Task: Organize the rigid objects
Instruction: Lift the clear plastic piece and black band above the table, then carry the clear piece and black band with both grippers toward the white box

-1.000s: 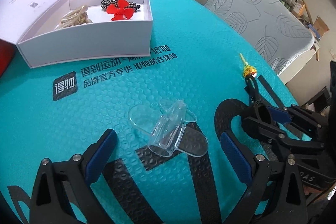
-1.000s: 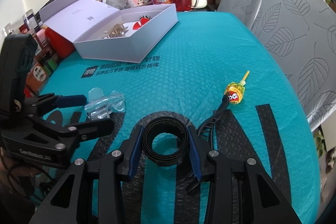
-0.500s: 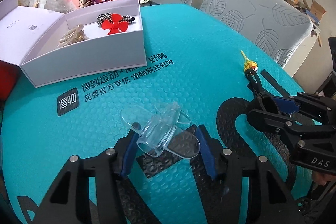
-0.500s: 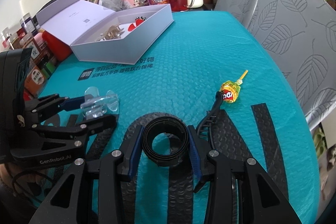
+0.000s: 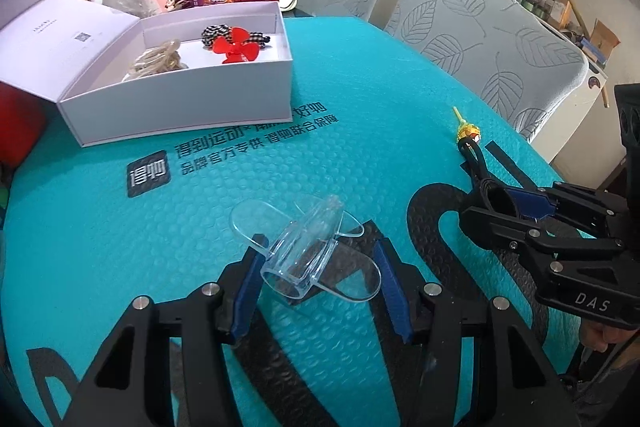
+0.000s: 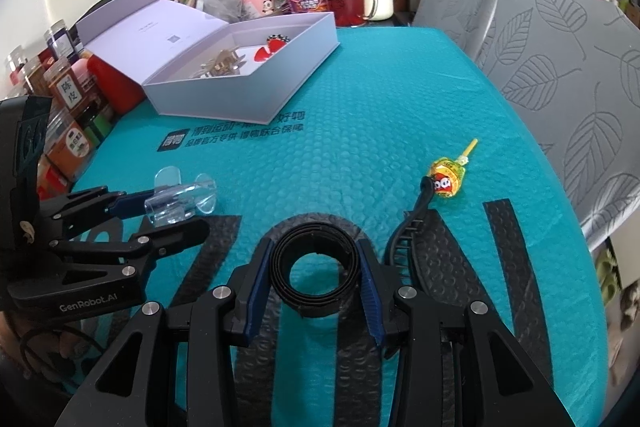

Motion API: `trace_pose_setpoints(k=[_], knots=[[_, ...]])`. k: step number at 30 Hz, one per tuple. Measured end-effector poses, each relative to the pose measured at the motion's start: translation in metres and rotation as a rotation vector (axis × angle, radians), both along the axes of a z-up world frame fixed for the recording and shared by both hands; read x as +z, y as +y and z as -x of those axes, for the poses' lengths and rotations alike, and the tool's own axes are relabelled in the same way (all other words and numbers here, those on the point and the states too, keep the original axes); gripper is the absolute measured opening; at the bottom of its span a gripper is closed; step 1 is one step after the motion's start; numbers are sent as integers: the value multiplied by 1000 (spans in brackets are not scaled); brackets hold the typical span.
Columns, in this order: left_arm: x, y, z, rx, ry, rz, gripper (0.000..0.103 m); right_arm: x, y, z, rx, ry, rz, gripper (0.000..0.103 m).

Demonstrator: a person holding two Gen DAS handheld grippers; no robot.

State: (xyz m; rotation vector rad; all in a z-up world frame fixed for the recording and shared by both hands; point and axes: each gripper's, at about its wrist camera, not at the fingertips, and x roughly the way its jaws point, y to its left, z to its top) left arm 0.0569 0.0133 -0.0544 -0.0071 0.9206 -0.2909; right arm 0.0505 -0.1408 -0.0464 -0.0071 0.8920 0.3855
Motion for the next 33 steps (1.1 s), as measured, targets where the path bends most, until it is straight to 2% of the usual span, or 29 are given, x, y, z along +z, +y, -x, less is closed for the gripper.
trace_pose_setpoints(k=[21, 33], knots=[[40, 64, 50, 132, -82, -27, 54, 7, 75, 23, 165, -11, -24, 40], [67, 94, 57, 202, -137, -37, 54, 24, 119, 30, 262, -31, -31, 40]])
